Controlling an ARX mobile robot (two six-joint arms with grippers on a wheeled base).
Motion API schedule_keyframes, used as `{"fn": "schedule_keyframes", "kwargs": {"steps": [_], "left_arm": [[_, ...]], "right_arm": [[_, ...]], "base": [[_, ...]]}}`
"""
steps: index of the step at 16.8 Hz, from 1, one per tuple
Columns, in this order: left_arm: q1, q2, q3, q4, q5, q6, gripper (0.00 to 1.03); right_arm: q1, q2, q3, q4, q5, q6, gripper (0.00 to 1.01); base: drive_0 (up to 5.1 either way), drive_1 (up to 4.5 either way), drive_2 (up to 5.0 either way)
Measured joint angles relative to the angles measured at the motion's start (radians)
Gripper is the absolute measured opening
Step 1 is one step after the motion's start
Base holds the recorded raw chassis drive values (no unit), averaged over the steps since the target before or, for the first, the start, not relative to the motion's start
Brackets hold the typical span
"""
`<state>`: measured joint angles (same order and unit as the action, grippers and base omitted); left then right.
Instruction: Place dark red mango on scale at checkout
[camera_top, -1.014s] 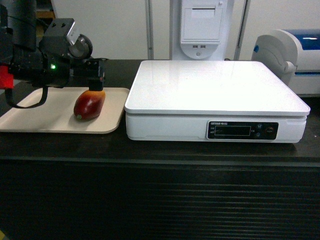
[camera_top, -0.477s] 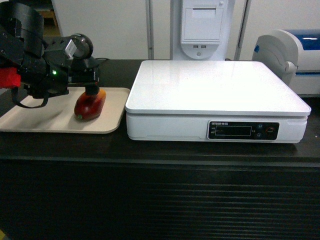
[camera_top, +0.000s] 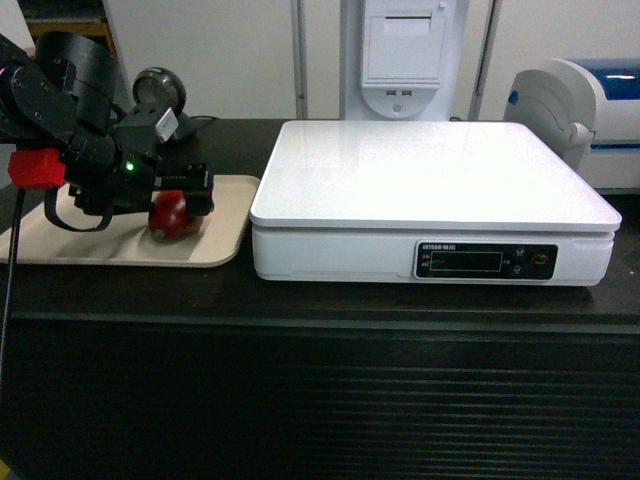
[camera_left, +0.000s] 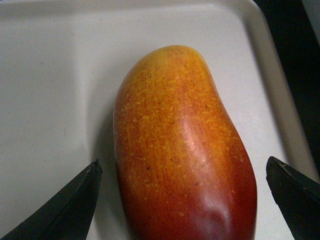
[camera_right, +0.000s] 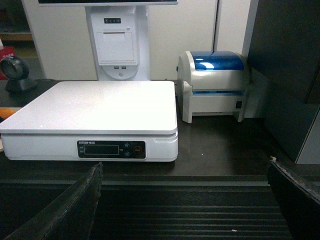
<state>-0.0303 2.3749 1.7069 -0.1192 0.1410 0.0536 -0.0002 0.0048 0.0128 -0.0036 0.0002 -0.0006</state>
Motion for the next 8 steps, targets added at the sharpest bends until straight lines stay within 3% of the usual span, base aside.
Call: {"fn": "schedule_keyframes", "kwargs": {"steps": [3,6,8], "left_arm": [[-0.007,0.015,0.013,-0.002,-0.01,0.011,0.98],[-0.012,0.015,0.013,0.019,-0.018,0.023,0.7],[-0.015,0.011,-0.002,0.04,-0.02,0.026,0.62]], "right_arm": [[0.0,0.0,0.0,0.0,0.0,0.0,0.98],[0.0,0.0,0.0,0.0,0.0,0.0,0.98],[0.0,0.0,0.0,0.0,0.0,0.0,0.98]], "base": [[0.0,0.0,0.0],[0.0,0.0,0.0],[0.0,0.0,0.0]]}}
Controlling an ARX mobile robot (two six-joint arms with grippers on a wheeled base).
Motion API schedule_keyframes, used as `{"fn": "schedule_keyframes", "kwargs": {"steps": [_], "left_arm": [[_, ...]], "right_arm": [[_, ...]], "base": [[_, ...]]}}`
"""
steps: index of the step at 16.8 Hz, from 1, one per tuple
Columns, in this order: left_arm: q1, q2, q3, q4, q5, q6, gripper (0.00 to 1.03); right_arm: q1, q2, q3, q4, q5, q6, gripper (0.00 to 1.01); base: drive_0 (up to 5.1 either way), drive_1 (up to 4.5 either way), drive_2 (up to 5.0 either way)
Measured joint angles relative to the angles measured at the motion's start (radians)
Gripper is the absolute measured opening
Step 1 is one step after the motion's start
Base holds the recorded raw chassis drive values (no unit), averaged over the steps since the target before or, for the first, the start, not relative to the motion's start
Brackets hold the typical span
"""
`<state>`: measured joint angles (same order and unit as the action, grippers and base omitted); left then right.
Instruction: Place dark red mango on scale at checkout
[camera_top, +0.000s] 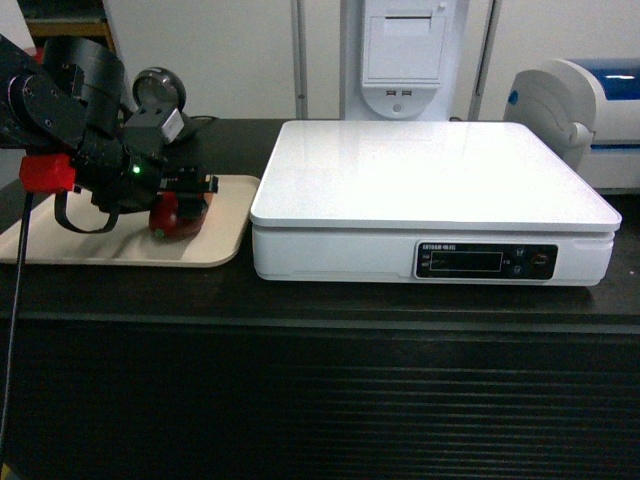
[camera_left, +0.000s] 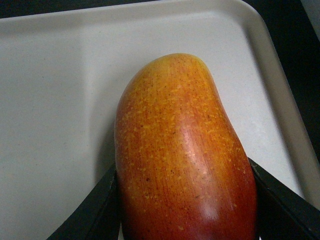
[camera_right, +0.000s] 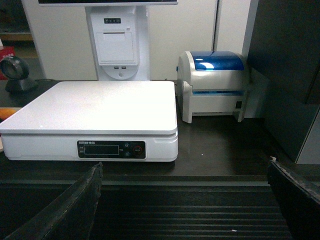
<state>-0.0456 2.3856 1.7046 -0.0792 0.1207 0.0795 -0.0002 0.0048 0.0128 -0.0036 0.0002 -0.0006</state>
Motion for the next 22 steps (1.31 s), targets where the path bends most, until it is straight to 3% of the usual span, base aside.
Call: {"fn": "schedule_keyframes", "kwargs": {"steps": [4,7,12,16,20,22], "left_arm": [[-0.012,-0.085,-0.083,0.031,0.01,-0.002,0.61],[-0.059,-0.212,-0.137,0.078,0.035,-0.025,0.61],[-0.237,-0.34,-0.141,0.118,0.037,-0.103,0.61],[-0.36,-0.316,-0.102,0.09,0.022,-0.137,0.6],[-0.439,-0.213,0.034,0.034,0.005,-0.202,0.6],[-0.454,-0.147,0.108,-0.002,-0.005,-0.251,0.6]], "right_arm": [[0.0,0.0,0.0,0.0,0.0,0.0,0.98],[0.0,0.0,0.0,0.0,0.0,0.0,0.98],[0.0,0.0,0.0,0.0,0.0,0.0,0.98],[0.0,0.0,0.0,0.0,0.0,0.0,0.98],[0.0,0.0,0.0,0.0,0.0,0.0,0.98],[0.0,0.0,0.0,0.0,0.0,0.0,0.98]], "base": [[0.0,0.0,0.0],[0.0,0.0,0.0],[0.0,0.0,0.0],[0.0,0.0,0.0],[0.0,0.0,0.0],[0.0,0.0,0.0]]}}
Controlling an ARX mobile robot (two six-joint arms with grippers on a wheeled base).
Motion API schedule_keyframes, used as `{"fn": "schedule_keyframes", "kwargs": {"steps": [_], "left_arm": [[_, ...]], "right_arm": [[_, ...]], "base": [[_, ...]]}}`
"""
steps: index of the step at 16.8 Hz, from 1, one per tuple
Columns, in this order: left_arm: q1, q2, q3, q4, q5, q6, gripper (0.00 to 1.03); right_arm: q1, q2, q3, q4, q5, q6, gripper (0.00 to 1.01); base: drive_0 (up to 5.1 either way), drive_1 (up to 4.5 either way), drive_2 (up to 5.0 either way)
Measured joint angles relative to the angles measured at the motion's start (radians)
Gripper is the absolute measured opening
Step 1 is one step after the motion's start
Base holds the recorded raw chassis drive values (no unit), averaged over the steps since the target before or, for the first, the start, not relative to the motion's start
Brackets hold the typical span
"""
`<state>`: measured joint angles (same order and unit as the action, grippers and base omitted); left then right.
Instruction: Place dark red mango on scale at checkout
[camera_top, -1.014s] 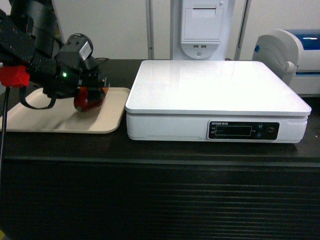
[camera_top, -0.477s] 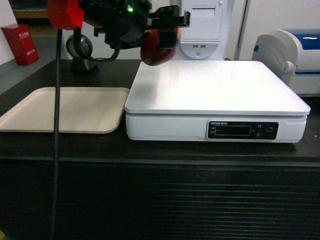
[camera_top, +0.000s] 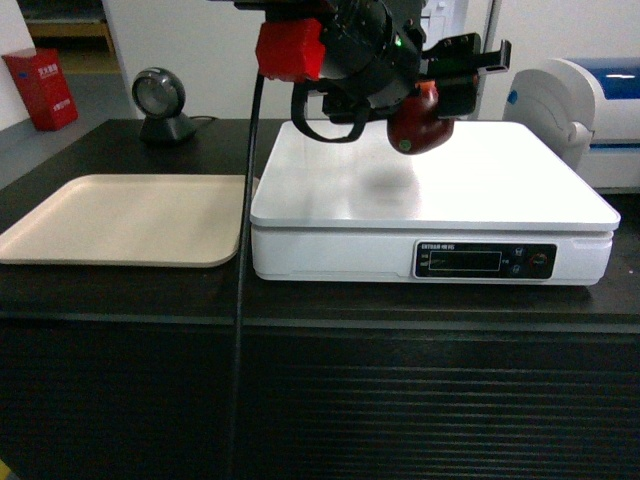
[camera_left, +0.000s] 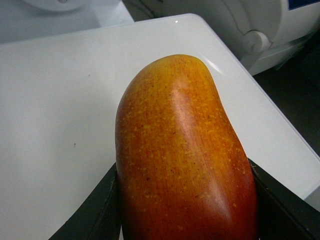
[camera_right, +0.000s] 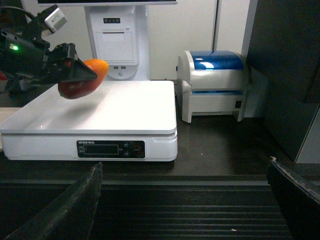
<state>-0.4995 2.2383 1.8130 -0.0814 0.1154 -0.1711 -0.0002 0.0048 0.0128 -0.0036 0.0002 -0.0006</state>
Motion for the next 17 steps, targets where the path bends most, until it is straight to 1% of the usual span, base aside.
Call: {"fn": "schedule_keyframes", "kwargs": {"steps": [1,3,6,8,9,11,12,13,16,17], "left_arm": [[-0.001,0.034,0.042,-0.026,-0.006,-0.031,0.6],[-0.002,0.087,0.112,-0.066,-0.029,-0.071,0.6],[-0.006,0.131,0.178,-0.121,-0.057,-0.108,0.6],[-0.018,0.163,0.223,-0.181,-0.094,-0.131,0.6],[-0.023,0.168,0.224,-0.195,-0.098,-0.138,0.6],[-0.024,0.168,0.224,-0.195,-0.098,-0.14,0.79],[-0.026,0.168,0.223,-0.191,-0.098,-0.139,0.92],[-0.026,0.168,0.223,-0.186,-0.098,-0.138,0.99],[-0.028,0.158,0.203,-0.159,-0.101,-0.134,0.98],[-0.029,0.148,0.188,-0.135,-0.11,-0.125,0.98]], "right_arm": [[0.0,0.0,0.0,0.0,0.0,0.0,0.98],[0.0,0.0,0.0,0.0,0.0,0.0,0.98],[0.0,0.0,0.0,0.0,0.0,0.0,0.98],[0.0,0.0,0.0,0.0,0.0,0.0,0.98],[0.0,0.0,0.0,0.0,0.0,0.0,0.98],[0.0,0.0,0.0,0.0,0.0,0.0,0.98],[0.0,0.0,0.0,0.0,0.0,0.0,0.98],[0.0,0.0,0.0,0.0,0.0,0.0,0.98],[0.0,0.0,0.0,0.0,0.0,0.0,0.98],[0.0,0.0,0.0,0.0,0.0,0.0,0.98]], "base": [[0.0,0.0,0.0],[0.0,0.0,0.0],[0.0,0.0,0.0],[0.0,0.0,0.0],[0.0,0.0,0.0],[0.0,0.0,0.0],[0.0,0.0,0.0],[0.0,0.0,0.0],[0.0,0.0,0.0],[0.0,0.0,0.0]]}}
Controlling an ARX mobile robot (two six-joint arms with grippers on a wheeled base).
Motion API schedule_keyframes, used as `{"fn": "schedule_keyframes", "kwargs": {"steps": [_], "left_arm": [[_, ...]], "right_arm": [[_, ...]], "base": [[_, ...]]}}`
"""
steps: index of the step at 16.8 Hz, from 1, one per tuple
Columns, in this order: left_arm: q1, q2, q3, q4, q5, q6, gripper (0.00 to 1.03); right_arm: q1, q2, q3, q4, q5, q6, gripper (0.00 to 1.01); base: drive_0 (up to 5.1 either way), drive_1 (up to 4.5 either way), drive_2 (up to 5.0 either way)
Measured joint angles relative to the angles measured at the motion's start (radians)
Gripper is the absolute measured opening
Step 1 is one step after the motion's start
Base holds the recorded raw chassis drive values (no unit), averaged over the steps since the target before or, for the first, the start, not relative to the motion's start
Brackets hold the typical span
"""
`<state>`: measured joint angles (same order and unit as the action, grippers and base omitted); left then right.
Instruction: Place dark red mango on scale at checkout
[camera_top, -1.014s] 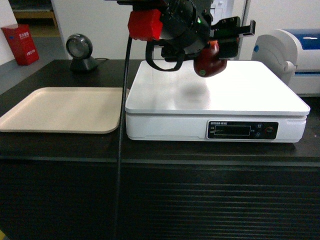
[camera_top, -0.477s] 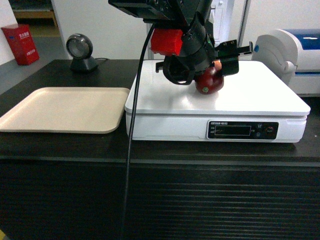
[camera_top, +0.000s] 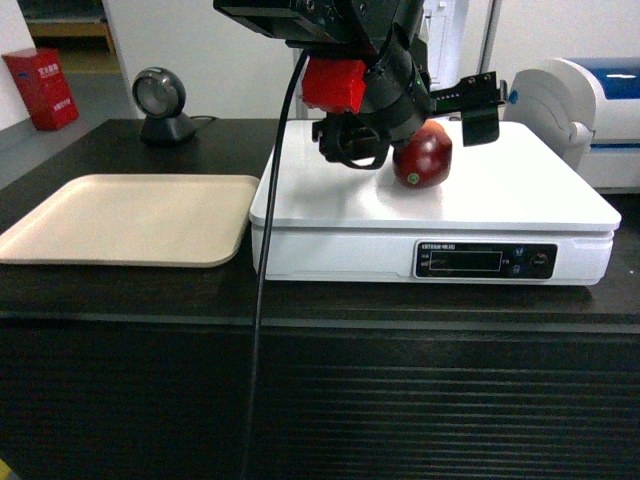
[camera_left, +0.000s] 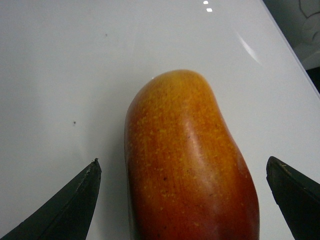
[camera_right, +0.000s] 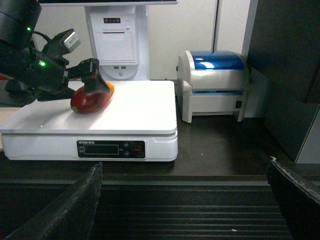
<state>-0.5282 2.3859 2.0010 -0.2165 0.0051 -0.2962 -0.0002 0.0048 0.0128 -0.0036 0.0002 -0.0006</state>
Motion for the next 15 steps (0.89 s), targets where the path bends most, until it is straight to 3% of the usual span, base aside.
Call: {"fn": "schedule_keyframes", "kwargs": {"steps": [5,6,8,9,10,12,15], "left_arm": [[-0.002,-0.129,-0.096,0.164,-0.009,0.097,0.98],[-0.002,-0.196,-0.155,0.267,0.018,0.126,0.98],[-0.006,-0.341,-0.328,0.484,0.13,0.209,0.98],[-0.002,-0.423,-0.438,0.589,0.168,0.28,0.98],[0.013,-0.502,-0.545,0.653,0.209,0.311,0.98],[0.064,-0.599,-0.689,0.714,0.235,0.323,0.98],[0.186,-0.747,-0.891,0.781,0.243,0.322,0.98]], "right_arm": [[0.0,0.0,0.0,0.0,0.0,0.0,0.98],[0.0,0.0,0.0,0.0,0.0,0.0,0.98],[0.0,0.0,0.0,0.0,0.0,0.0,0.98],[0.0,0.0,0.0,0.0,0.0,0.0,0.98],[0.0,0.0,0.0,0.0,0.0,0.0,0.98],[0.0,0.0,0.0,0.0,0.0,0.0,0.98],[0.0,0.0,0.0,0.0,0.0,0.0,0.98]], "base": [[0.0,0.0,0.0],[0.0,0.0,0.0],[0.0,0.0,0.0],[0.0,0.0,0.0],[0.0,0.0,0.0],[0.0,0.0,0.0],[0.0,0.0,0.0]]}}
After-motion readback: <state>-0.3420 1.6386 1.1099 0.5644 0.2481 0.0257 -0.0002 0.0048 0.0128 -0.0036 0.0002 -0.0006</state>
